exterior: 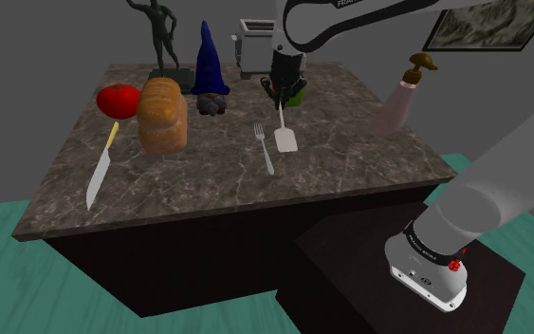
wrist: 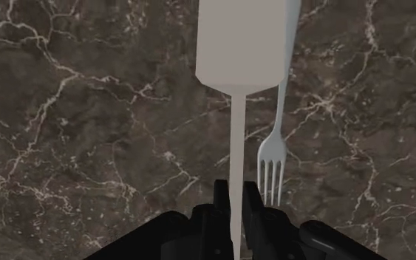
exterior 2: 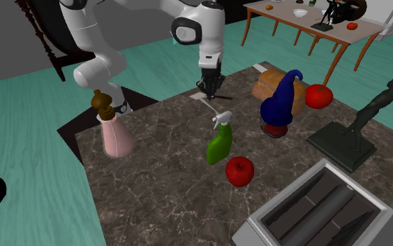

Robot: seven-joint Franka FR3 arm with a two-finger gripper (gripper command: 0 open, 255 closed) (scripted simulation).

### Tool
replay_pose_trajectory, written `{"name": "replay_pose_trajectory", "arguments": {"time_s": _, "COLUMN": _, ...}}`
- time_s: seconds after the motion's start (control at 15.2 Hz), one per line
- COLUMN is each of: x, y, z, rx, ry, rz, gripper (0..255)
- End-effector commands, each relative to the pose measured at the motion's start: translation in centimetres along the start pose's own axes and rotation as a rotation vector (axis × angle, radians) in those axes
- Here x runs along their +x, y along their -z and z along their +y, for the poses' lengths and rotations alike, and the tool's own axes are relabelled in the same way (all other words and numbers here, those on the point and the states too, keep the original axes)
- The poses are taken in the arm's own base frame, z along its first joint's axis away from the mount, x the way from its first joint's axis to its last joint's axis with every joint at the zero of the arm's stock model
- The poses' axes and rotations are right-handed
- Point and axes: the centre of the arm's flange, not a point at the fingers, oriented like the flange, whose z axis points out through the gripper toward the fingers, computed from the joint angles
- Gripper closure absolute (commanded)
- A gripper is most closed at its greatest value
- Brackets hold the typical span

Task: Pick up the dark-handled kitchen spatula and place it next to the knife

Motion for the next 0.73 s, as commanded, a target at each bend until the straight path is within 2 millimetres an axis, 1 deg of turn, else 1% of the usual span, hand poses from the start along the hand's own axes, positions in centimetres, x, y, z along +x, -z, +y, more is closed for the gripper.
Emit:
{"name": "replay_pose_trajectory", "arguments": {"time_s": 0.0, "x": -0.8, "y": -0.1, "z": -2.7, "rx": 0.001, "ry": -0.002, "rz": 0.0, "gripper": 255}}
{"name": "replay_pose_trajectory", "arguments": {"time_s": 0.66, "x": -3.9, "y": 0.2, "z": -15.5, "rx": 0.001, "ry": -0.002, "rz": 0.0, "gripper": 255}}
